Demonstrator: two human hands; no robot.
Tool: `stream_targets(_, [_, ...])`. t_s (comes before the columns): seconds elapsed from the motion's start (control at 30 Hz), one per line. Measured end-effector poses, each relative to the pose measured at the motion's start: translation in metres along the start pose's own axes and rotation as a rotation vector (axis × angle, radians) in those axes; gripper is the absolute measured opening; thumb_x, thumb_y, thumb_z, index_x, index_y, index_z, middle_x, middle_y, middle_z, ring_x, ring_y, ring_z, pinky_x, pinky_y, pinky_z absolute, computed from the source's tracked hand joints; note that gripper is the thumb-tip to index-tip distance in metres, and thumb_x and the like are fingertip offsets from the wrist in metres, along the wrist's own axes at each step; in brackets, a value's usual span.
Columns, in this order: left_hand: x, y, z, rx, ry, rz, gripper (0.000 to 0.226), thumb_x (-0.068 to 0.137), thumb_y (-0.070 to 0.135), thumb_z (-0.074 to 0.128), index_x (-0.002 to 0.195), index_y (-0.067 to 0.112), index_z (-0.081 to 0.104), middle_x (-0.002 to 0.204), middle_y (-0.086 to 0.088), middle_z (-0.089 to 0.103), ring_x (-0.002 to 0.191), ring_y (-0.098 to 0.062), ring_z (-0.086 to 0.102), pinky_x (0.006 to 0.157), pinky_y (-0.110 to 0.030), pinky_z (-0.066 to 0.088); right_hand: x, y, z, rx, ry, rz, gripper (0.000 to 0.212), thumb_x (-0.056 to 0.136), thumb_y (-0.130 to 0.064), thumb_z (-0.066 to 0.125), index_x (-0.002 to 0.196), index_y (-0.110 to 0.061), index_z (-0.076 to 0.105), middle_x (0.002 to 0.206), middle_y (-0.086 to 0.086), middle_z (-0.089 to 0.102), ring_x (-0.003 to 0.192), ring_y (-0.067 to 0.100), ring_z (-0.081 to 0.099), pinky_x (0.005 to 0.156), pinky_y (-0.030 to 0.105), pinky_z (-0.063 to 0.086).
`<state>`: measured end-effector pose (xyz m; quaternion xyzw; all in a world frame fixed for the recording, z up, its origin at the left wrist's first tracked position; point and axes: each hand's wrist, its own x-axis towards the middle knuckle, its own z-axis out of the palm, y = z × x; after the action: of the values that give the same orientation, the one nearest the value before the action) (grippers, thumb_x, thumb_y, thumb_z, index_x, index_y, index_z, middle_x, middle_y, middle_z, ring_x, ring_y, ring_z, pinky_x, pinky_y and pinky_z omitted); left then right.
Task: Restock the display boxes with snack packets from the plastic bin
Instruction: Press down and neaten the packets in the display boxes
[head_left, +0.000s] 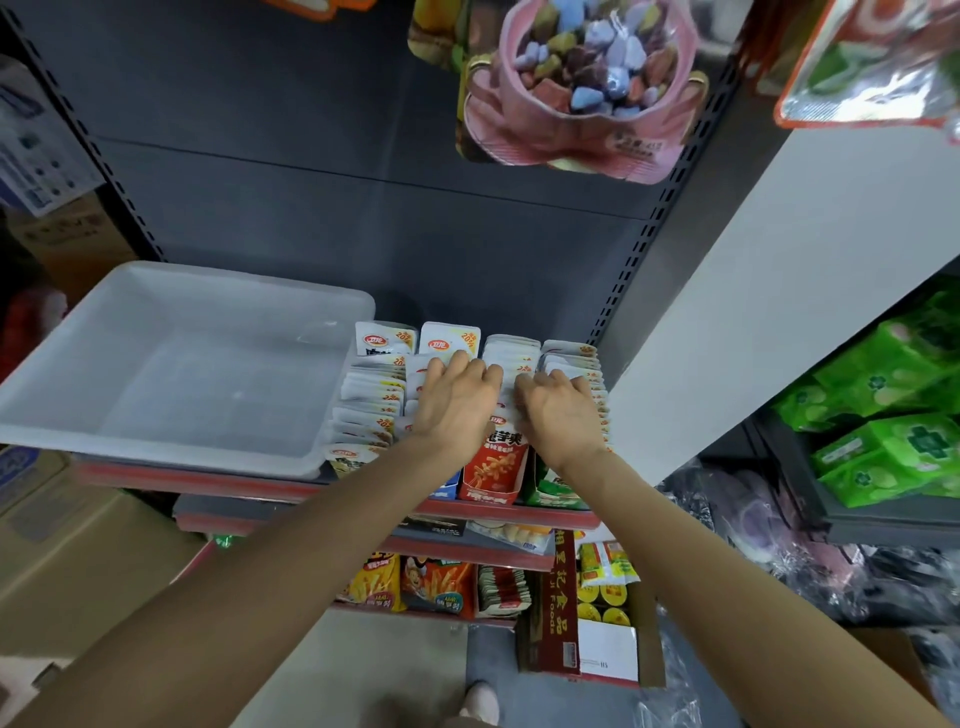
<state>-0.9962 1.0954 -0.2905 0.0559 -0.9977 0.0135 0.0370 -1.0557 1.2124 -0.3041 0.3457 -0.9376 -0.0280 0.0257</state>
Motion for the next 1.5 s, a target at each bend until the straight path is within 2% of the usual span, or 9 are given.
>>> stream_targets(0.13, [0.01, 0.007, 0.001, 0.127, -0.069, -0.005, 0.03, 0.088, 0.024, 0.059, 0.117, 0.017, 0.054, 0.118, -0.002, 0.055, 0.117, -0.024, 0.038, 0.094, -0.038, 0.028, 0.001, 0.001, -0.002, -0.082, -0.038, -0.081, 0.015, 0.085, -0.02, 0.059, 0.098, -0.018, 0.066, 0.103, 0.003, 0.061, 0.105, 0.024, 0.051, 0.085, 0.036, 0.035])
stream_targets(0.3, [0.014, 0.005, -0.003, 0.159, -0.019, 0.009, 0.016, 0.092, 0.016, 0.051, 0.103, 0.019, 0.063, 0.108, 0.0, 0.06, 0.116, -0.023, 0.039, 0.094, -0.039, 0.029, -0.004, -0.001, -0.001, -0.163, 0.099, -0.15, 0.023, 0.044, -0.018, 0.085, 0.053, -0.023, 0.064, 0.057, -0.005, 0.058, 0.062, 0.018, 0.057, 0.058, 0.028, 0.04])
stream_targets(0.47, [0.011, 0.007, 0.004, 0.188, -0.084, 0.013, 0.024, 0.089, 0.019, 0.055, 0.114, 0.018, 0.057, 0.117, -0.003, 0.056, 0.117, -0.024, 0.038, 0.094, -0.038, 0.03, -0.004, -0.004, 0.005, -0.113, 0.09, -0.162, 0.026, 0.051, -0.014, 0.083, 0.071, -0.019, 0.069, 0.069, 0.001, 0.064, 0.067, 0.021, 0.061, 0.061, 0.029, 0.044])
stream_targets(0.6, [0.013, 0.002, 0.003, 0.088, -0.027, -0.015, 0.035, 0.089, 0.025, 0.056, 0.122, 0.018, 0.05, 0.124, -0.004, 0.05, 0.119, -0.023, 0.038, 0.095, -0.036, 0.029, 0.001, 0.006, 0.003, -0.002, 0.097, -0.01, 0.052, 0.049, -0.015, 0.085, 0.093, -0.012, 0.058, 0.085, 0.007, 0.06, 0.074, 0.025, 0.059, 0.059, 0.033, 0.046])
stream_targets(0.77, [-0.01, -0.014, 0.003, -0.157, 0.158, 0.022, 0.031, 0.084, 0.034, 0.064, 0.11, 0.02, 0.057, 0.116, 0.0, 0.053, 0.111, -0.021, 0.044, 0.091, -0.034, 0.033, 0.001, 0.018, 0.001, 0.086, -0.008, -0.079, 0.05, 0.086, -0.024, 0.062, 0.131, -0.016, 0.042, 0.127, 0.007, 0.041, 0.118, 0.026, 0.041, 0.096, 0.037, 0.035])
stream_targets(0.97, [-0.036, -0.057, 0.002, -0.337, 0.198, -0.068, 0.031, 0.094, 0.019, 0.052, 0.125, 0.016, 0.056, 0.132, 0.001, 0.051, 0.125, -0.016, 0.042, 0.104, -0.031, 0.03, 0.007, 0.011, -0.018, 0.493, 0.011, -0.034, 0.049, 0.09, -0.029, 0.056, 0.135, -0.018, 0.042, 0.133, 0.002, 0.042, 0.125, 0.02, 0.039, 0.105, 0.033, 0.036])
stream_targets(1.2, [-0.024, -0.087, -0.005, -0.366, -0.084, -0.05, 0.057, 0.097, 0.032, 0.046, 0.148, 0.019, 0.025, 0.154, -0.001, 0.027, 0.139, -0.017, 0.029, 0.113, -0.029, 0.023, 0.055, -0.017, -0.036, 0.702, -0.191, -0.03, 0.066, 0.095, -0.018, 0.052, 0.15, -0.015, 0.016, 0.154, 0.009, 0.025, 0.14, 0.023, 0.028, 0.111, 0.027, 0.023])
stream_targets(1.37, [-0.029, -0.092, -0.006, -0.523, -0.084, -0.013, 0.043, 0.093, 0.034, 0.055, 0.133, 0.02, 0.045, 0.134, 0.001, 0.052, 0.121, -0.015, 0.046, 0.094, -0.022, 0.035, 0.062, -0.033, -0.038, 0.743, -0.218, -0.032, 0.035, 0.095, -0.013, 0.049, 0.129, -0.01, 0.055, 0.125, 0.013, 0.054, 0.113, 0.025, 0.053, 0.083, 0.017, 0.034])
stream_targets(1.5, [-0.031, -0.099, -0.002, -0.52, -0.043, 0.097, 0.026, 0.094, 0.032, 0.053, 0.117, 0.021, 0.059, 0.115, 0.005, 0.059, 0.109, -0.012, 0.049, 0.089, -0.025, 0.035, 0.055, -0.031, -0.04, 0.764, -0.22, 0.0, 0.031, 0.098, -0.014, 0.042, 0.12, -0.009, 0.063, 0.127, 0.005, 0.059, 0.116, 0.02, 0.053, 0.084, 0.017, 0.033])
